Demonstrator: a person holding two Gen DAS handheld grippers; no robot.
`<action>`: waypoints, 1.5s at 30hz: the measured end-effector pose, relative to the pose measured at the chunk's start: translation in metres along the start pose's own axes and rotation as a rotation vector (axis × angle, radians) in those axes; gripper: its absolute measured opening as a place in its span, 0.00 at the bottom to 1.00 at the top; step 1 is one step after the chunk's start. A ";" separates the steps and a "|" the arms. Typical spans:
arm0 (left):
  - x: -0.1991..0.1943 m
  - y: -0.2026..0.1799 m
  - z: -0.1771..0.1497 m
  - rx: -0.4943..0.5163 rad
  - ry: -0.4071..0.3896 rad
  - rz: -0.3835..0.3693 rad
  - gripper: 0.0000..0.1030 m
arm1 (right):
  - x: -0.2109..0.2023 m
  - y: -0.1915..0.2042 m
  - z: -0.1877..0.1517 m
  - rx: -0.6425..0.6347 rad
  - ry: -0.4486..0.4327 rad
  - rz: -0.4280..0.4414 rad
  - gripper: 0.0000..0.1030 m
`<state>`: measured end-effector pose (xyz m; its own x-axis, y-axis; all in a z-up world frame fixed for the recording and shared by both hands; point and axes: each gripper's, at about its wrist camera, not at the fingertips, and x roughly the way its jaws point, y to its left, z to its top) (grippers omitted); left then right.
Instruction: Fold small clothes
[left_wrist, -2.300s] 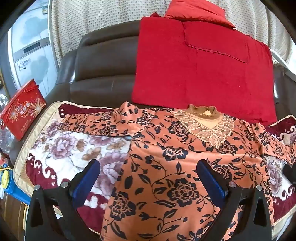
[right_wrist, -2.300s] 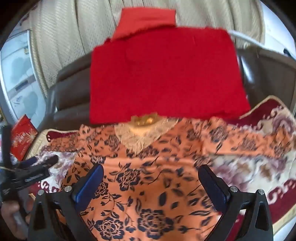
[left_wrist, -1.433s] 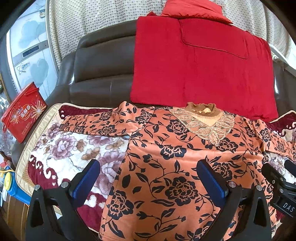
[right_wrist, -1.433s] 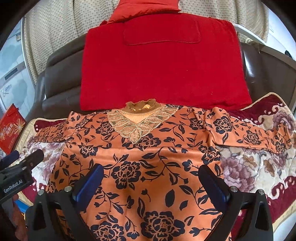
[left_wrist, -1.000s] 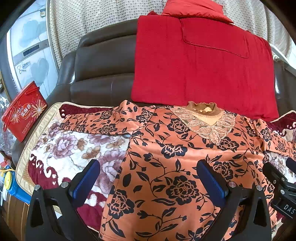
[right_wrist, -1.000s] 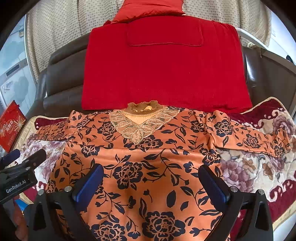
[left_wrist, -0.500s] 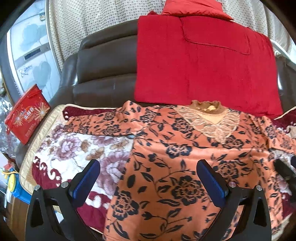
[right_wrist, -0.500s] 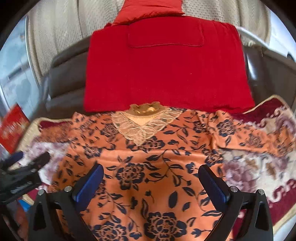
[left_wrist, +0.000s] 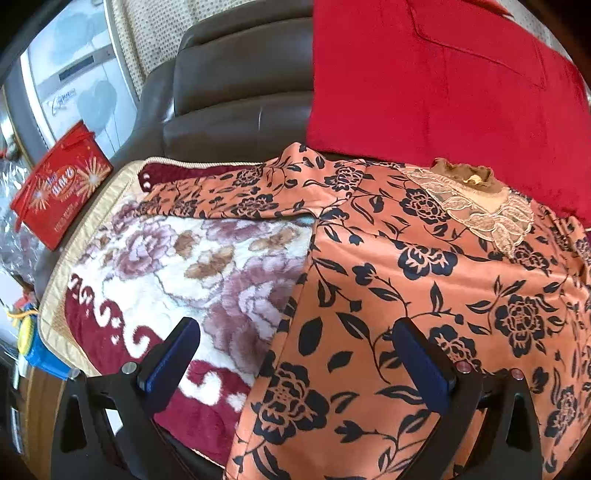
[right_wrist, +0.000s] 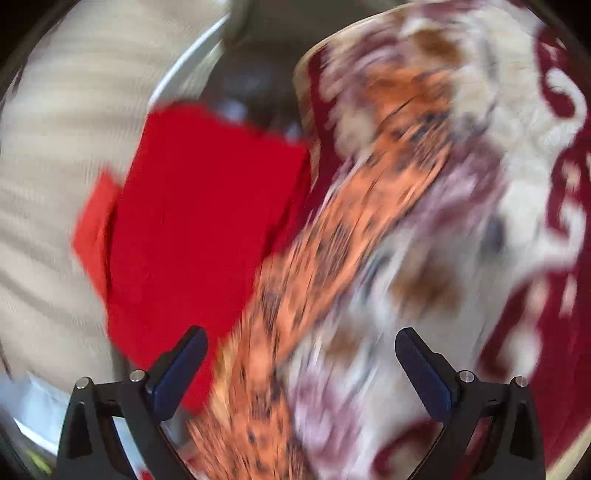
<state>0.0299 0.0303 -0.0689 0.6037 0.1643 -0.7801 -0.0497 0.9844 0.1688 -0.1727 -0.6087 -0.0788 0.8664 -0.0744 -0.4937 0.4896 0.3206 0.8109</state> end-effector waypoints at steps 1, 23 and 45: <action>0.001 -0.002 0.001 0.004 -0.007 0.004 1.00 | 0.005 -0.009 0.019 0.016 -0.016 -0.030 0.99; 0.026 -0.015 0.023 0.070 0.044 0.168 1.00 | 0.097 -0.014 0.099 -0.102 -0.026 -0.366 0.16; 0.026 0.053 0.003 -0.151 0.014 -0.193 1.00 | 0.144 0.280 -0.196 -0.598 0.298 0.284 0.99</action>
<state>0.0453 0.0869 -0.0789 0.6027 -0.0275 -0.7975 -0.0541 0.9957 -0.0752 0.0698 -0.3448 0.0161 0.8470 0.3215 -0.4233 0.0386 0.7571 0.6522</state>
